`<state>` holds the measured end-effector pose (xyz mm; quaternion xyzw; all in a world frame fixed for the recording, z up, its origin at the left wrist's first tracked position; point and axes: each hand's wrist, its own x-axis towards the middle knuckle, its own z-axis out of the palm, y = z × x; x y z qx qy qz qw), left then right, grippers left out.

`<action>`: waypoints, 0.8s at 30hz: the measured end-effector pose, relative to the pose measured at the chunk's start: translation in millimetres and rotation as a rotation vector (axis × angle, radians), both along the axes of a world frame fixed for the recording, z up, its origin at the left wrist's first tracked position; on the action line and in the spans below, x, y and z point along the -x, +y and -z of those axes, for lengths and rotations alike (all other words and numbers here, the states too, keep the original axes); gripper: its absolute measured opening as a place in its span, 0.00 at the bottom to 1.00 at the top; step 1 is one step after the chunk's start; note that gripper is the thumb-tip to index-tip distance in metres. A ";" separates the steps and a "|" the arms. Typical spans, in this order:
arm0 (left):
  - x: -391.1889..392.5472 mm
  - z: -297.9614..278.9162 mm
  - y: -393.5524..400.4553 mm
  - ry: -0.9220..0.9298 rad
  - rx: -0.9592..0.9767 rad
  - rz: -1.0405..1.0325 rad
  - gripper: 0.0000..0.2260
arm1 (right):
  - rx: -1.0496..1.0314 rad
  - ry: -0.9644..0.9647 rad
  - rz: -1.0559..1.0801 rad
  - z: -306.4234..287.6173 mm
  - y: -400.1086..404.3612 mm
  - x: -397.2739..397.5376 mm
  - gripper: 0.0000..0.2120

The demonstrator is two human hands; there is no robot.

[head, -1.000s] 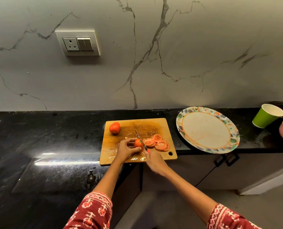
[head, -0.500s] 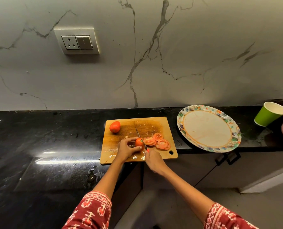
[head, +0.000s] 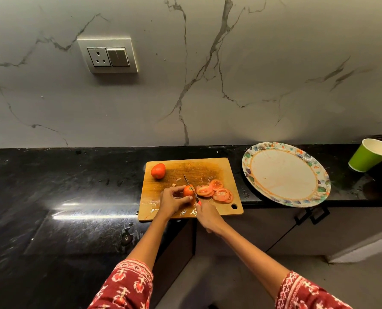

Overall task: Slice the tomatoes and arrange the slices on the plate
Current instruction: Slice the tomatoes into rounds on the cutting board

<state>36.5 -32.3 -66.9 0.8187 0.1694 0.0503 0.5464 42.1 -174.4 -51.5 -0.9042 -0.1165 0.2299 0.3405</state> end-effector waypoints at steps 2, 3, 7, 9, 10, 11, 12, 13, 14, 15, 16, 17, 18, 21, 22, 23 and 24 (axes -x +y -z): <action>-0.7 -2.2 0.1 0.006 -0.015 -0.001 0.23 | -0.020 -0.008 0.010 1.7 0.8 0.0 0.12; -1.2 -3.1 0.4 0.018 -0.021 0.001 0.23 | -0.029 -0.021 0.012 3.6 0.0 1.5 0.13; -3.3 -4.7 3.2 0.057 -0.025 -0.001 0.22 | -0.024 -0.026 0.036 11.7 -3.8 9.8 0.16; -3.6 -4.8 3.8 0.060 -0.027 0.003 0.22 | -0.010 -0.032 0.035 12.8 -2.7 9.0 0.16; -3.5 -5.1 3.7 0.065 -0.034 0.005 0.22 | -0.009 -0.042 0.033 13.3 -1.4 7.3 0.16; -3.6 -5.7 3.0 0.073 -0.038 0.004 0.22 | -0.003 -0.050 0.027 12.8 -0.5 5.5 0.16; -3.8 -6.4 2.1 0.073 -0.038 0.000 0.22 | 0.005 -0.059 0.020 11.7 0.3 3.9 0.16; -3.7 -7.7 1.5 0.074 -0.040 -0.001 0.22 | 0.016 -0.067 0.017 11.0 0.9 3.4 0.16; -3.8 -8.9 1.0 0.069 -0.048 0.004 0.21 | 0.017 -0.071 0.021 11.9 1.3 3.1 0.16; -4.2 -9.1 0.9 0.068 -0.057 0.011 0.21 | 0.012 -0.070 0.029 13.5 0.7 3.5 0.16; -4.8 -8.5 1.0 0.066 -0.063 0.017 0.21 | 0.008 -0.072 0.039 15.8 -0.9 4.9 0.15; -5.2 -8.4 0.8 0.070 -0.062 0.016 0.21 | 0.012 -0.071 0.045 17.6 -2.6 6.7 0.15; -5.2 -9.0 1.0 0.075 -0.057 0.012 0.21 | 0.017 -0.073 0.045 19.9 -4.0 8.2 0.15; -5.6 -8.9 1.3 0.082 -0.053 0.003 0.21 | 0.026 -0.059 0.045 22.5 -5.4 9.9 0.15; -4.9 -8.8 0.6 0.076 -0.063 0.001 0.21 | 0.013 -0.059 0.046 21.7 -4.0 9.5 0.15; -4.4 -9.6 0.0 0.073 -0.074 -0.001 0.20 | 0.003 -0.059 0.050 20.1 -1.9 8.8 0.15; -4.1 -9.8 -0.3 0.068 -0.083 -0.003 0.20 | 0.001 -0.064 0.050 18.9 0.4 7.6 0.15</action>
